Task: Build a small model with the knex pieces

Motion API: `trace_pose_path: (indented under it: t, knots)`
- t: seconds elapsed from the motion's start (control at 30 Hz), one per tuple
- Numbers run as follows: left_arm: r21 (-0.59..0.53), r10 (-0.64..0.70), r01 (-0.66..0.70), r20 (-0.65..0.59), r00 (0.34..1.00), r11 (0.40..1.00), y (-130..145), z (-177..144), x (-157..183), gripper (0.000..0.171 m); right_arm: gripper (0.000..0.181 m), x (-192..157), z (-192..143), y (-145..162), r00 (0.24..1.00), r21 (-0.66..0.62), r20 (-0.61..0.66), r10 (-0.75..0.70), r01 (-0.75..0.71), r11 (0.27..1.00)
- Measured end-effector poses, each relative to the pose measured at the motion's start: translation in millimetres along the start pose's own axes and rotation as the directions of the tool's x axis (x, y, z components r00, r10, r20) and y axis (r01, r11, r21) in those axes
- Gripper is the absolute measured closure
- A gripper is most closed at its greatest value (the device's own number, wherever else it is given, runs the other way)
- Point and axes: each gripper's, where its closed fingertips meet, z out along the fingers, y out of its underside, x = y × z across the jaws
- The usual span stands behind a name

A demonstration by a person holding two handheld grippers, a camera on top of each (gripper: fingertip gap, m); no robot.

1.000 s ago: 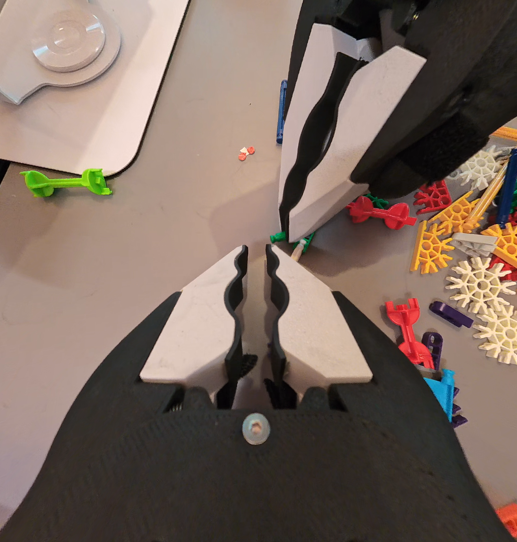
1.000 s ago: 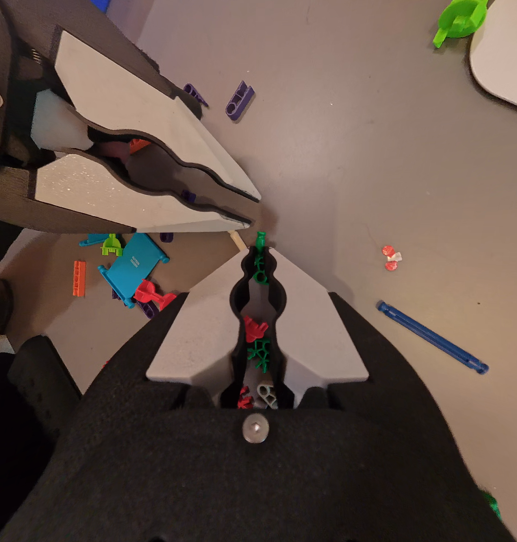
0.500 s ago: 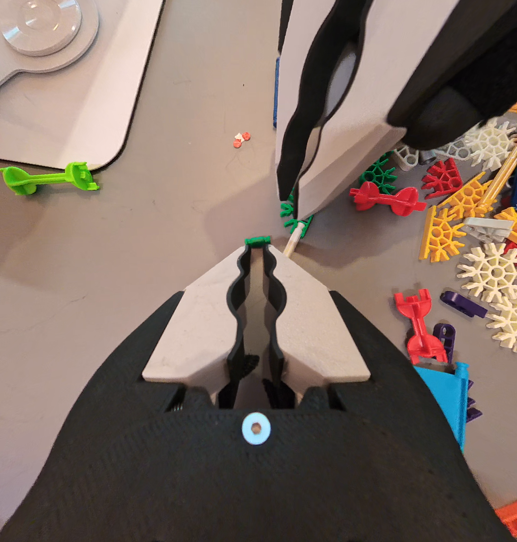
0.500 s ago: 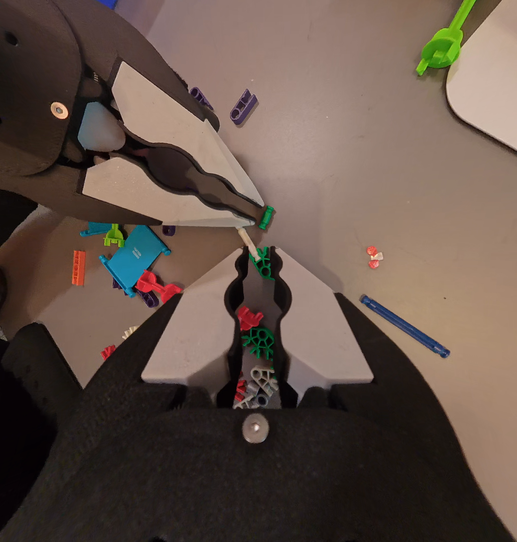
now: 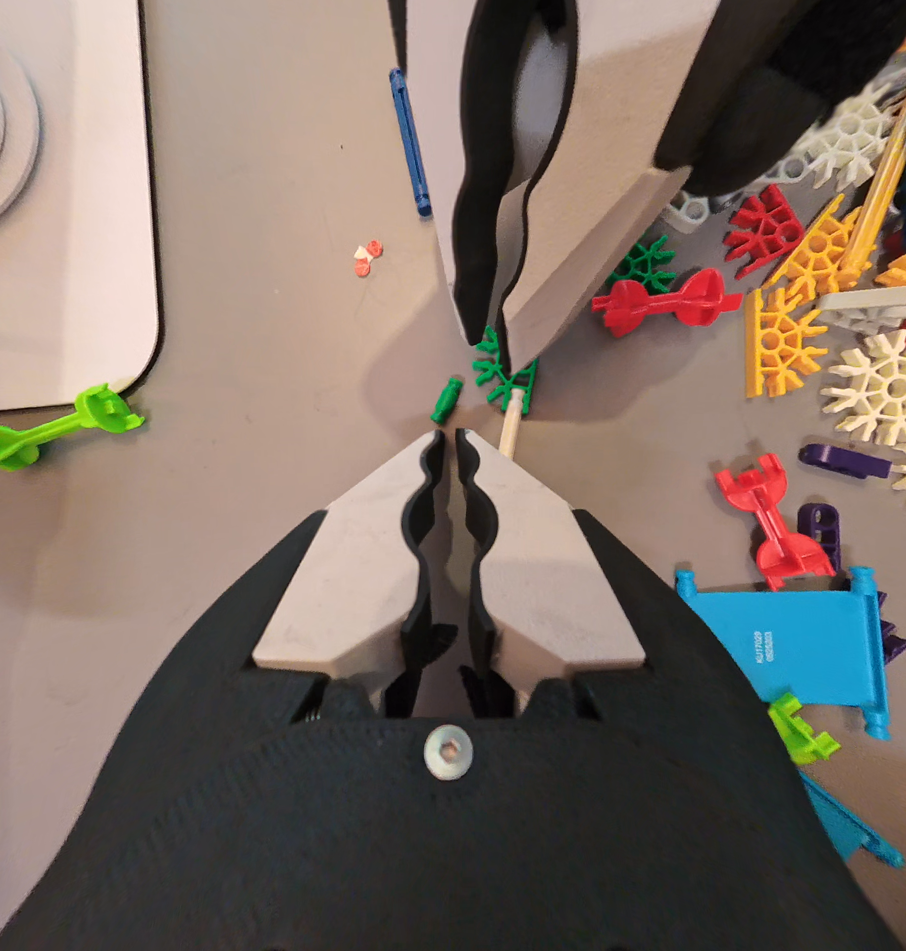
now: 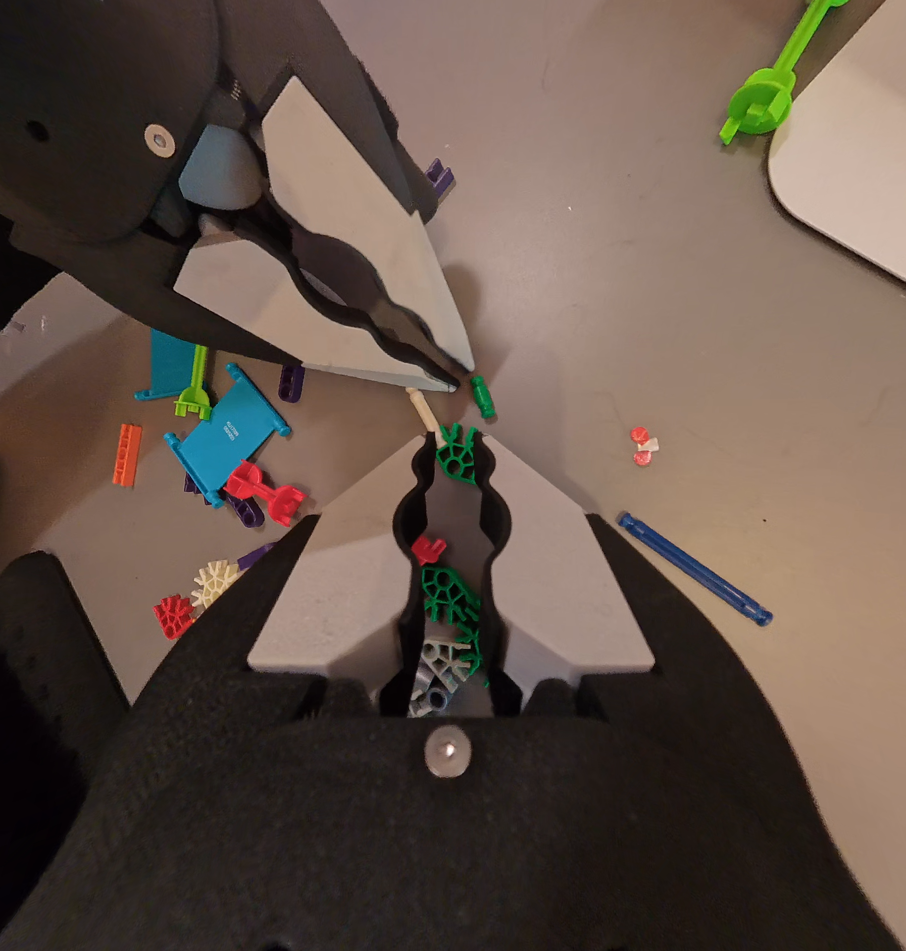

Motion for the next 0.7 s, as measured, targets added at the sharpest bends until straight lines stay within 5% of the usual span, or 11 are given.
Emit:
trace_pose_path:
  t: [0.7]
  knots:
    - [0.072,-0.183,0.181,0.027,0.983,0.981,8,-23,5,0.158,0.178,11,24,-8,0.994,-0.096,-0.061,-0.088,0.082,0.992]
